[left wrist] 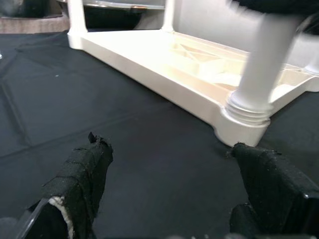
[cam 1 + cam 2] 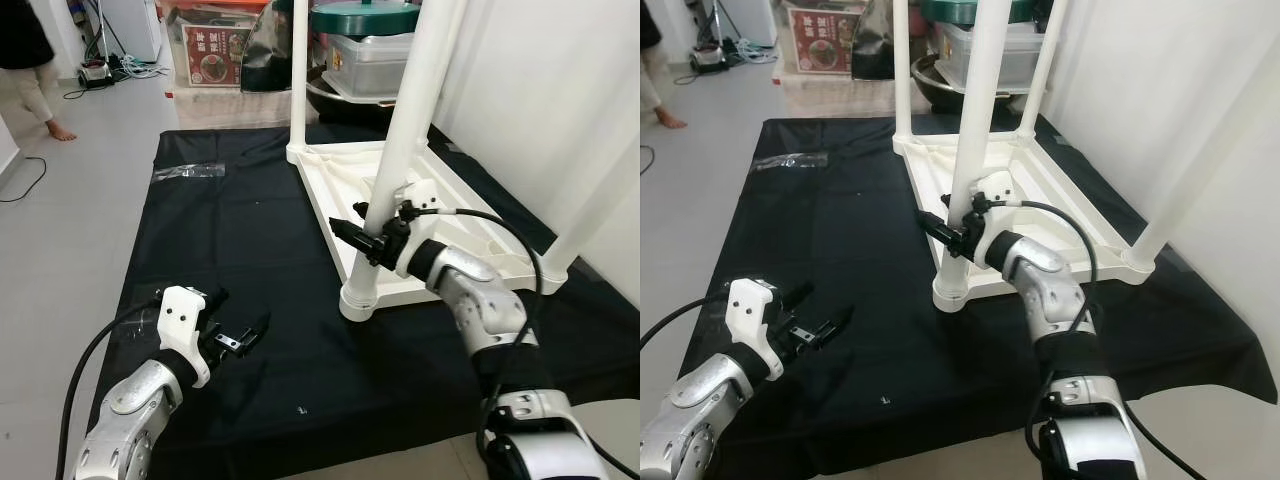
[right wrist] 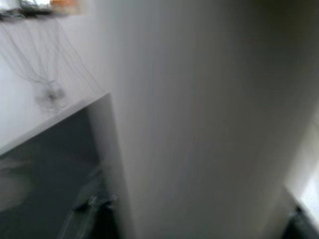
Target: Building children table
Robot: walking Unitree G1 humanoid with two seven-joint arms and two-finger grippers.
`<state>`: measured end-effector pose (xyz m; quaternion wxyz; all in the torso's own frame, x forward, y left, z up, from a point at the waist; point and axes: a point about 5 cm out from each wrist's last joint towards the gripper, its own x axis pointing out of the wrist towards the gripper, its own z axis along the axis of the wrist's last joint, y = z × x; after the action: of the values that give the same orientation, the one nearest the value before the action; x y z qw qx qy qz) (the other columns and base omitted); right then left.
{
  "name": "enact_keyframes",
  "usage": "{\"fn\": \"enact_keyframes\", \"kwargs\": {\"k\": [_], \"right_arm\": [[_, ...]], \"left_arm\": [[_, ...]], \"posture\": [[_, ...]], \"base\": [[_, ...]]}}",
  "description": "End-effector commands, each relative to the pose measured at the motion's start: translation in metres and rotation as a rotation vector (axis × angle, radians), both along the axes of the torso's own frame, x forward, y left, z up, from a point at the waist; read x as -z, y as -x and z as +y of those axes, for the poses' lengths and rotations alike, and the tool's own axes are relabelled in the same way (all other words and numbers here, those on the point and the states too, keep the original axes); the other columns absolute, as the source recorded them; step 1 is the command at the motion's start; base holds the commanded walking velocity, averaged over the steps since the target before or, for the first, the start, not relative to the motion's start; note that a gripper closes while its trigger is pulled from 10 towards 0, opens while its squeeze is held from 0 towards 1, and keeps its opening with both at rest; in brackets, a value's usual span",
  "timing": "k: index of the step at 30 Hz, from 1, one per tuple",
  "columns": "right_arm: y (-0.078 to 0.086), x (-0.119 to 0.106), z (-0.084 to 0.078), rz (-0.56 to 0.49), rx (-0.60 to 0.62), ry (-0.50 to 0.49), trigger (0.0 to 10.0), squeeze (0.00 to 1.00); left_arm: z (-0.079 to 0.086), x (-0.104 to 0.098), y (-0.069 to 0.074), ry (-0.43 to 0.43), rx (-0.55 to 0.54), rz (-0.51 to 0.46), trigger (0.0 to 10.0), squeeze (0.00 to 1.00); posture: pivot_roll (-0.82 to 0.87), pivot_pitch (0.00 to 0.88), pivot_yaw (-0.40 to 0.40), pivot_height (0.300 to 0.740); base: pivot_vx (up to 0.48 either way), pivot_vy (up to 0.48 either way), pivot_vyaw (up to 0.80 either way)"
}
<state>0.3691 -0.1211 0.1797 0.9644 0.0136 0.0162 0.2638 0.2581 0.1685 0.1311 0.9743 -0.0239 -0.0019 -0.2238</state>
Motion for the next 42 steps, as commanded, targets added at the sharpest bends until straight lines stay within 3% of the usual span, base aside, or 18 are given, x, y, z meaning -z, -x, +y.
{"fn": "enact_keyframes", "kwargs": {"k": [1, 3, 11, 13, 15, 16, 21, 22, 25, 28, 31, 32, 33, 35, 36, 37, 39, 42], "right_arm": [[-0.007, 0.022, -0.02, 0.12, 0.339, 0.051, 0.0, 0.0], [-0.002, 0.032, -0.054, 0.185, 0.733, 0.035, 0.0, 0.0], [0.045, 0.026, -0.075, 0.075, 0.989, 0.108, 0.0, 0.0], [0.059, 0.017, -0.056, 0.011, 0.85, 0.122, 10.0, 0.0], [0.057, 0.011, -0.049, -0.034, 0.761, 0.076, 10.0, 0.0], [0.054, 0.003, -0.048, -0.092, 0.738, 0.045, 10.0, 1.0], [0.038, -0.012, -0.041, -0.138, 0.608, -0.049, 10.0, 1.0], [0.025, -0.027, -0.039, -0.188, 0.522, -0.083, 10.0, 0.0], [0.014, -0.039, -0.033, -0.209, 0.39, -0.118, 10.0, 0.0], [0.015, -0.031, -0.008, -0.174, -0.163, -0.064, 10.0, 0.0], [0.022, -0.009, 0.003, -0.088, -0.329, -0.016, 10.0, 0.0], [0.022, -0.009, 0.003, -0.088, -0.329, -0.016, 10.0, 0.0], [0.018, 0.003, 0.007, -0.058, -0.312, 0.024, 8.2, 0.0], [0.016, 0.011, 0.011, -0.041, -0.296, 0.053, 8.2, 0.0], [0.009, 0.017, 0.012, -0.019, -0.201, 0.078, 0.0, 0.0], [0.009, 0.017, 0.012, -0.019, -0.201, 0.078, 0.0, 0.0], [-0.008, 0.023, -0.005, 0.044, 0.179, 0.076, 0.0, 0.0], [-0.013, 0.028, -0.028, 0.108, 0.476, 0.039, 0.0, 0.0]], "left_arm": [[-0.003, 0.001, 0.003, 0.006, 0.009, 0.012, 10.0, 0.0], [-0.004, 0.001, 0.004, 0.006, 0.009, 0.012, 10.0, 0.0], [-0.003, 0.001, 0.005, 0.009, 0.011, 0.011, 10.0, 0.0], [-0.003, 0.001, 0.004, 0.01, 0.013, 0.012, 10.0, 0.0], [-0.003, 0.001, 0.003, 0.009, 0.014, 0.012, 10.0, 0.0], [-0.003, 0.001, 0.003, 0.009, 0.014, 0.012, 10.0, 0.0], [-0.002, 0.001, 0.002, 0.007, 0.013, 0.013, 10.0, 0.0], [-0.002, 0.002, 0.001, 0.007, 0.012, 0.012, 10.0, 0.0], [-0.002, 0.001, 0.0, 0.008, 0.01, 0.011, 10.0, 0.0], [-0.002, 0.001, -0.001, 0.012, 0.006, 0.007, 10.0, 0.0], [-0.003, 0.001, -0.001, 0.012, 0.007, 0.008, 10.0, 0.0], [-0.003, 0.001, -0.001, 0.012, 0.007, 0.008, 10.0, 0.0], [-0.003, 0.001, -0.001, 0.012, 0.008, 0.009, 10.0, 0.0], [-0.003, 0.001, 0.0, 0.012, 0.009, 0.009, 10.0, 0.0], [-0.003, 0.001, 0.0, 0.012, 0.008, 0.01, 10.0, 0.0], [-0.003, 0.001, 0.0, 0.012, 0.008, 0.01, 10.0, 0.0], [-0.002, 0.001, 0.001, 0.011, 0.004, 0.011, 10.0, 0.0], [-0.002, 0.001, 0.002, 0.011, 0.003, 0.011, 10.0, 0.0]], "posture": [[0.07, 0.0, -0.094, 0.74], [0.06, 0.0, -0.092, 0.74], [0.04, 0.0, -0.082, 0.74], [0.03, 0.0, -0.078, 0.74], [0.03, 0.0, -0.075, 0.74], [0.03, 0.0, -0.075, 0.74], [0.04, 0.0, -0.079, 0.74], [0.04, 0.0, -0.08, 0.74], [0.04, 0.0, -0.084, 0.74], [0.06, 0.0, -0.09, 0.74], [0.06, 0.0, -0.094, 0.74], [0.06, 0.0, -0.094, 0.74], [0.06, 0.0, -0.097, 0.74], [0.06, 0.0, -0.097, 0.74], [0.08, 0.0, -0.103, 0.74], [0.08, 0.0, -0.103, 0.74], [0.08, 0.0, -0.101, 0.74], [0.07, 0.0, -0.095, 0.74]], "base": [[0.0, 0.0, 0.0], [0.0, 0.0, 0.0], [0.0, 0.0, 0.0], [0.0, 0.0, 0.0], [0.0, 0.0, 0.0], [0.0, 0.0, 0.0], [0.0, 0.0, 0.0], [0.0, 0.0, 0.0], [0.0, 0.0, 0.0], [0.0, 0.0, 0.0], [0.0, 0.0, 0.0], [0.0, 0.0, 0.0], [0.0, 0.0, 0.0], [0.0, 0.0, 0.0], [0.0, 0.0, 0.0], [0.0, 0.0, 0.0], [0.0, 0.0, 0.0], [0.0, 0.0, 0.0]]}}
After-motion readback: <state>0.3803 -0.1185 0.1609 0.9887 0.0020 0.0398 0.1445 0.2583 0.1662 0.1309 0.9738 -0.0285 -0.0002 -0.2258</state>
